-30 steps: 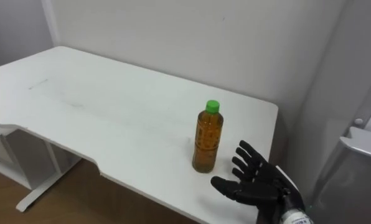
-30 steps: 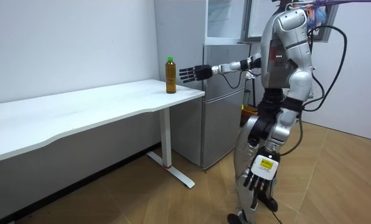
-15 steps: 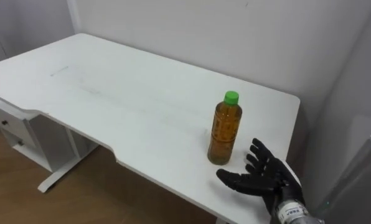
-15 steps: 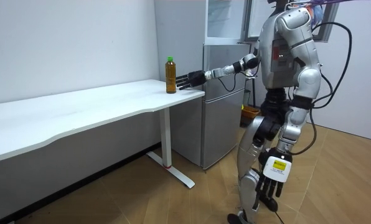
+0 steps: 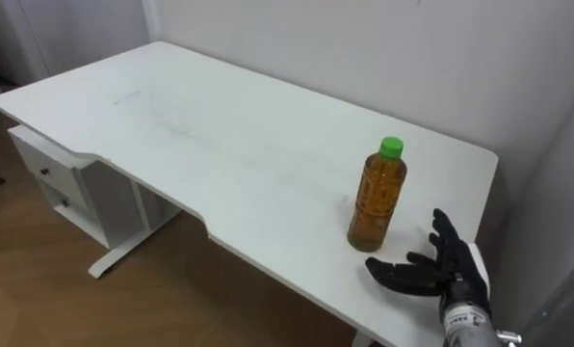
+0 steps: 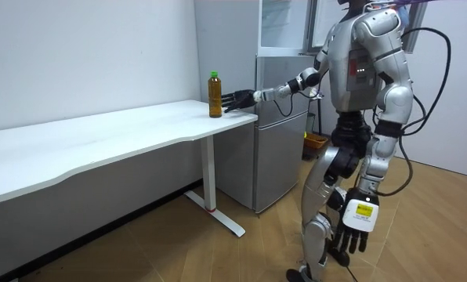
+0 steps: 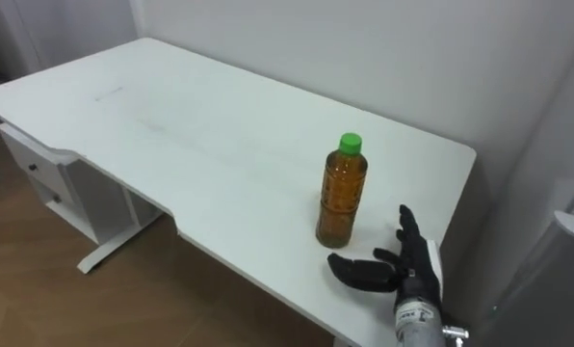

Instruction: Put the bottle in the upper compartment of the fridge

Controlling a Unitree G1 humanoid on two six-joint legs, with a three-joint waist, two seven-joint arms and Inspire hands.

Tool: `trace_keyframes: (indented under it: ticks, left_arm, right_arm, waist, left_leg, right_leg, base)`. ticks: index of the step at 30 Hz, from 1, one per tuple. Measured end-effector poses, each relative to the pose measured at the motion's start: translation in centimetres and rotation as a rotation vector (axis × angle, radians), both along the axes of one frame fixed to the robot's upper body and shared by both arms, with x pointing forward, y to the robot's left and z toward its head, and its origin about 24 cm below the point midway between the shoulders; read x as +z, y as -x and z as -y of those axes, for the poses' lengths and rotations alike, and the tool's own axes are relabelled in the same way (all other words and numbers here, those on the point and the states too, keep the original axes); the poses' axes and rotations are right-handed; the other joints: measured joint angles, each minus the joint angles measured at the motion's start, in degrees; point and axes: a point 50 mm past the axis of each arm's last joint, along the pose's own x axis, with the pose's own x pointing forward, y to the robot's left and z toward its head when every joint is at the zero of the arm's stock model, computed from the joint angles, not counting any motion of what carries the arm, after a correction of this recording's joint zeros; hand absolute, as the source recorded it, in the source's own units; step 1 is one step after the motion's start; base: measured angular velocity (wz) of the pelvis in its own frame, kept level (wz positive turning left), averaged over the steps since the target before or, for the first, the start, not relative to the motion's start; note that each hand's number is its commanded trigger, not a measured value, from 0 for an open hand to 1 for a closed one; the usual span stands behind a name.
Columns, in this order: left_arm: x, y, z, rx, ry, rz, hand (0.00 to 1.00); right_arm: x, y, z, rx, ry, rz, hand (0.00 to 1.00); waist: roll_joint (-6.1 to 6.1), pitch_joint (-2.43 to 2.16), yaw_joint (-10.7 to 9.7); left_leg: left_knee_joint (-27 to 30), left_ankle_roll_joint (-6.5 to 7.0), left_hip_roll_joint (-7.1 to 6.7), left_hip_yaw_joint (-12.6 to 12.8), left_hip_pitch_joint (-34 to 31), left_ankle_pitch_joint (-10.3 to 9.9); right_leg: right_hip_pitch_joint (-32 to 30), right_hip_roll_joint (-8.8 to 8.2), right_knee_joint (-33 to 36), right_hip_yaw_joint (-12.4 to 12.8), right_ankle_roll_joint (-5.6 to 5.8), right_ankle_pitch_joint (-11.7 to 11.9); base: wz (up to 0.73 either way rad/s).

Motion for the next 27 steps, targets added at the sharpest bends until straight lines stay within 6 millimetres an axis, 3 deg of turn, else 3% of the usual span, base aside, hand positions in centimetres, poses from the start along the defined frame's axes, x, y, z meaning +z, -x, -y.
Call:
trace_keyframes:
  ticks: [7, 13, 22, 27]
  left_arm:
    - [-0.1, 0.1, 0.2, -0.009, -0.002, -0.014, 0.00]
    - [-0.2, 0.3, 0.4, 0.012, 0.019, -0.017, 0.00]
    - [-0.4, 0.9, 0.4, 0.016, 0.028, -0.044, 0.00]
    - [-0.3, 0.8, 0.2, 0.020, 0.023, -0.034, 0.00]
  right_arm:
    - [0.5, -0.2, 0.2, -0.102, 0.012, 0.017, 0.00]
    - [2.2, -1.0, 0.2, -0.155, 0.023, 0.067, 0.00]
    - [2.3, -0.9, 0.4, -0.197, 0.027, 0.071, 0.00]
    - [2.3, -0.9, 0.5, -0.206, 0.027, 0.074, 0.00]
  waist:
    - [0.07, 0.03, 1.9]
    - [-0.11, -0.05, 2.4]
    - [-1.11, 0.00, 2.7]
    - [-1.22, 0.00, 2.6]
  left_leg:
    - [-0.2, -0.09, -0.17, -0.8, -0.4, 0.4]
    - [-1.1, -0.20, -0.36, -1.1, -1.6, 1.4]
    - [-1.5, 0.74, -2.06, -1.9, -1.7, 2.2]
    - [-1.6, 0.88, -2.29, -2.2, -2.5, 2.7]
  right_leg:
    - [-0.4, 0.00, -0.1, -0.4, -0.03, 0.0]
    - [-2.2, -0.41, 0.6, -0.7, -0.03, 0.0]
    - [-2.1, -2.12, 1.2, -1.7, 0.02, -0.2]
    - [-2.3, -2.42, 1.4, -2.6, 0.01, -0.2]
  base:
    - [0.05]
    - [0.01]
    - [0.08]
    - [0.09]
